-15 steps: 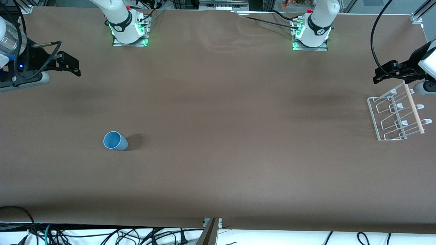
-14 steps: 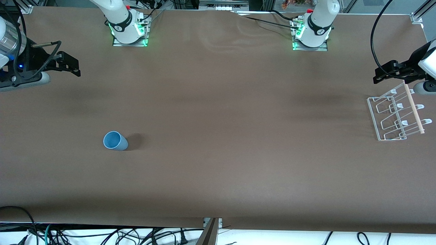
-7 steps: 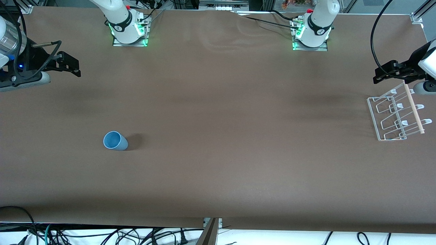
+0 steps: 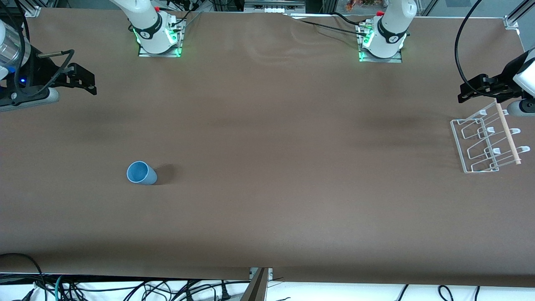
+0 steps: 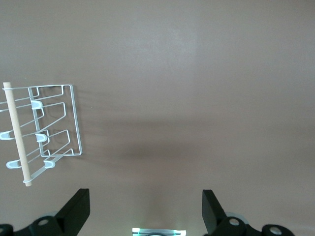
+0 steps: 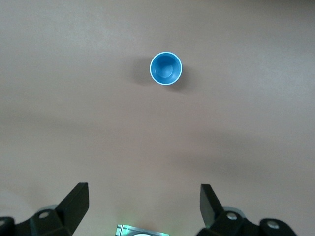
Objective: Transfer cup to left arm and place on rack
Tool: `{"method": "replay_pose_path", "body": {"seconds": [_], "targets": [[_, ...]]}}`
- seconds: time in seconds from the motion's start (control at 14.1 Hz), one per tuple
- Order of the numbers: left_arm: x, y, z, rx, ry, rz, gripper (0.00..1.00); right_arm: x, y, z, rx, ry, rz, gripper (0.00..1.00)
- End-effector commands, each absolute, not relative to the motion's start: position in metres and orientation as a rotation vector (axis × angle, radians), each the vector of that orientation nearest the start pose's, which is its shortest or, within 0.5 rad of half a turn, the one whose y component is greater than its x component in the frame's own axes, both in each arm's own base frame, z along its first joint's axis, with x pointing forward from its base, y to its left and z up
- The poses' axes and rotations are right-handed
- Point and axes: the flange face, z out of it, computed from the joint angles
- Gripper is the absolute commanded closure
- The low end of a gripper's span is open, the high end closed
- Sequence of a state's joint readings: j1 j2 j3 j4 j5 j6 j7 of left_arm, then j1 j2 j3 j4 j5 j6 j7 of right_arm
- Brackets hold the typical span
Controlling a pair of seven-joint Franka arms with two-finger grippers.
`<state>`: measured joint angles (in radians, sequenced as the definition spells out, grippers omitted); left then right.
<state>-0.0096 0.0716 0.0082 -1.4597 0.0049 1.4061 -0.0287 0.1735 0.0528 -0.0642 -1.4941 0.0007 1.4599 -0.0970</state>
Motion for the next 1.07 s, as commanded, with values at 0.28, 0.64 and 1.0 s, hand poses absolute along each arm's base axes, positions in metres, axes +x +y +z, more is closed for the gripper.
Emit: {"method": "replay_pose_path", "body": {"seconds": [0.28, 0.64, 1.0], "targets": [[0.562, -0.003, 0.627, -3.111, -0.037, 0.19, 0.0, 0.553, 0.062, 0.627, -3.12, -0.325, 0.135, 0.0], [0.562, -0.001, 0.627, -3.113, -0.042, 0.191, 0.0, 0.553, 0.069, 0.623, -3.112, -0.365, 0.149, 0.0], [0.562, -0.001, 0.627, -3.112, -0.04, 0.191, 0.0, 0.55, 0.068, 0.628, -3.115, -0.363, 0.142, 0.0]]}}
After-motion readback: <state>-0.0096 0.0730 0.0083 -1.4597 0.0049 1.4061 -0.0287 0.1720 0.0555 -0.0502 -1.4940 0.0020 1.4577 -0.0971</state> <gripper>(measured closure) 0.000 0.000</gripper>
